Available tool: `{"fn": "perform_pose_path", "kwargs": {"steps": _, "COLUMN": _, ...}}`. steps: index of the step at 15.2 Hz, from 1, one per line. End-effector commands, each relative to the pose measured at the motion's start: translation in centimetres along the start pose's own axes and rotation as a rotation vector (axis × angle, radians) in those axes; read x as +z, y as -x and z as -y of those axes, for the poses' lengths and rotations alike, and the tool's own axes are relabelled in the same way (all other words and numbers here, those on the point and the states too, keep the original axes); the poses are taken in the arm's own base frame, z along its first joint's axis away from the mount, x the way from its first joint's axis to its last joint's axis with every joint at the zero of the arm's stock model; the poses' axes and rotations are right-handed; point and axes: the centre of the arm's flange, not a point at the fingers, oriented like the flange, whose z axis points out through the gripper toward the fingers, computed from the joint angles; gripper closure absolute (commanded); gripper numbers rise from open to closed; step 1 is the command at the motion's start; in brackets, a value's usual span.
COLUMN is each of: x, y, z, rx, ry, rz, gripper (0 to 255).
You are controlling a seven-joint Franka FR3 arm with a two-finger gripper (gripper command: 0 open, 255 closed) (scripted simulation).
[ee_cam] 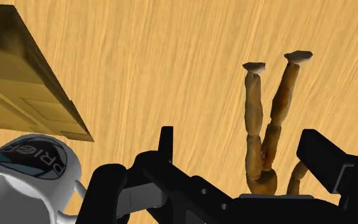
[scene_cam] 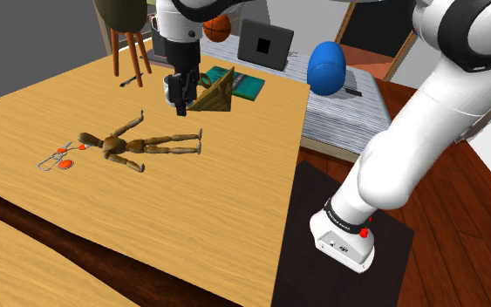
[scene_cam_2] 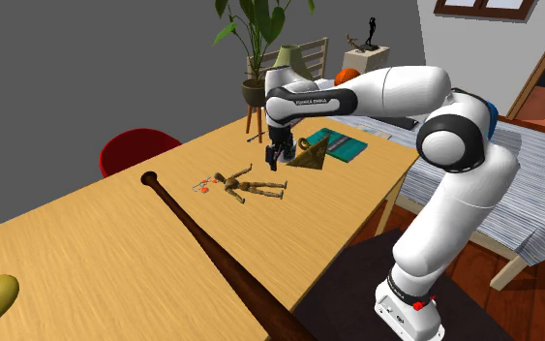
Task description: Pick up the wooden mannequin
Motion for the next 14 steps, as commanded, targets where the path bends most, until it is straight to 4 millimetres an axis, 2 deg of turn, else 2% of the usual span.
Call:
{"fn": "perform_pose_path", "kwargs": {"steps": 1, "x": 1.2, "y": -2.2, "z": 1.5, "rx": -0.045, "ry": -0.011, "rz": 0.019, "gripper": 0}}
{"fn": "perform_pose_path", "kwargs": {"steps": 7, "x": 5.0, "y": -7.9, "z": 6.1, "rx": -0.175, "ry": -0.039, "rz": 0.074, "gripper": 0}}
{"fn": "perform_pose_path", "kwargs": {"steps": 14, "x": 8.7, "y": -8.2, "z": 5.9, "rx": -0.175, "ry": -0.039, "rz": 0.074, "gripper": 0}}
